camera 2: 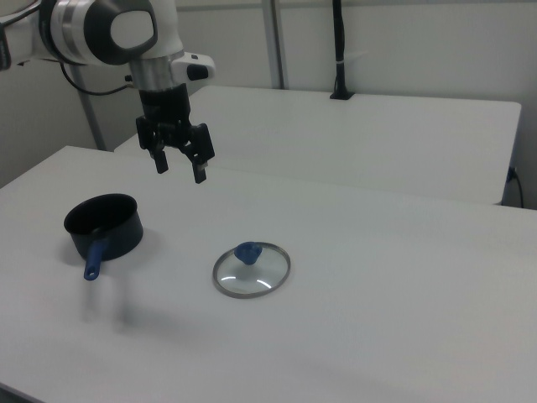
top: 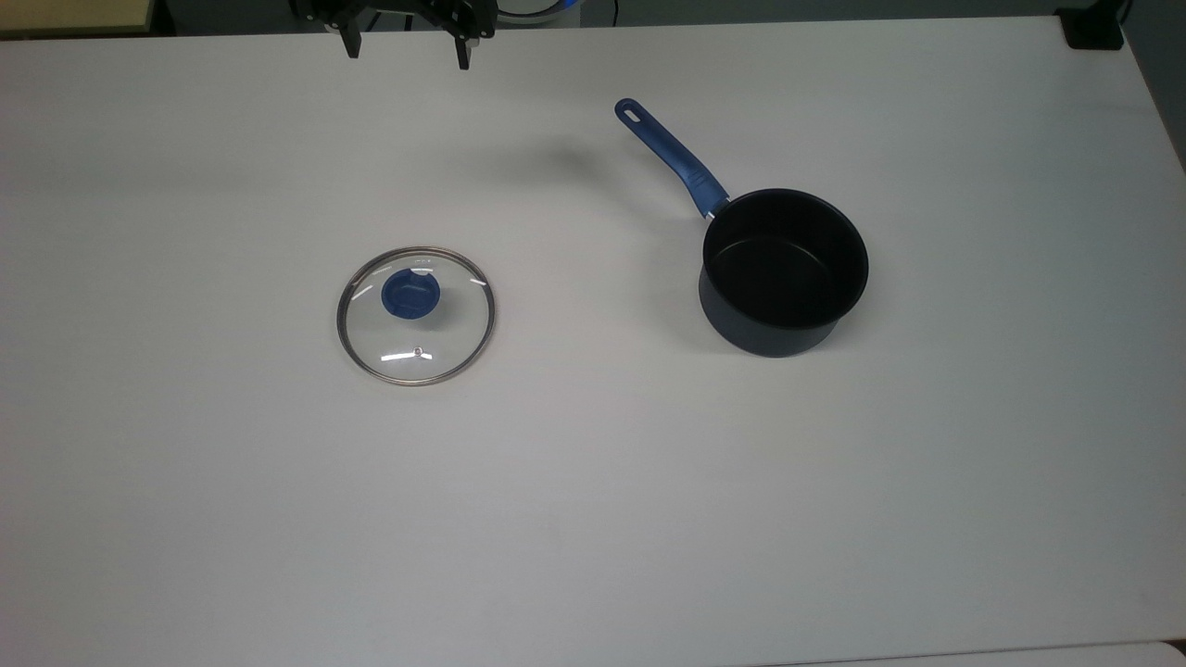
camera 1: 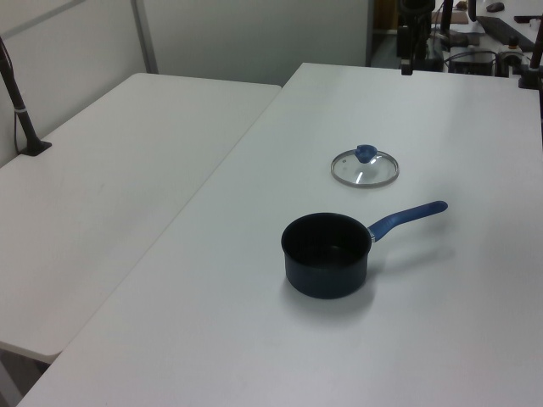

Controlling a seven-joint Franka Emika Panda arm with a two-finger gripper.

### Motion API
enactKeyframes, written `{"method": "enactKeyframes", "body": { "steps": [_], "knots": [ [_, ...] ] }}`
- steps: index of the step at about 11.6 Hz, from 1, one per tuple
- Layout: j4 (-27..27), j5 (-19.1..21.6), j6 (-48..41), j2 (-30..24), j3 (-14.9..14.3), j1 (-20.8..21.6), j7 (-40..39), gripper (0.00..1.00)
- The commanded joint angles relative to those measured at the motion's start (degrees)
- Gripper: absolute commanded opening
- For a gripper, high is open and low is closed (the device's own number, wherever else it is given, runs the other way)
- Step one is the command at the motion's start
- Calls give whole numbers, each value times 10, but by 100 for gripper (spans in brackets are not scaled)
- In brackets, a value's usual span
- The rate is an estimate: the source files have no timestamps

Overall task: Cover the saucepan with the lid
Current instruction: 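Move the gripper down over the glass lid's blue knob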

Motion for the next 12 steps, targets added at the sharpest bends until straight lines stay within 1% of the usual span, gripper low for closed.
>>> {"method": "enactKeyframes", "body": {
  "steps": [1, 2, 8, 12],
  "knots": [
    [-3, -6, 0, -6, -5, -1, -26, 100],
    [-3, -7, 0, -4, -4, -1, -39, 100],
    [-2, -10, 0, -3, -2, -2, -39, 100],
    [-2, -8, 40, 21, -6, -5, -42, 100]
  ]
}}
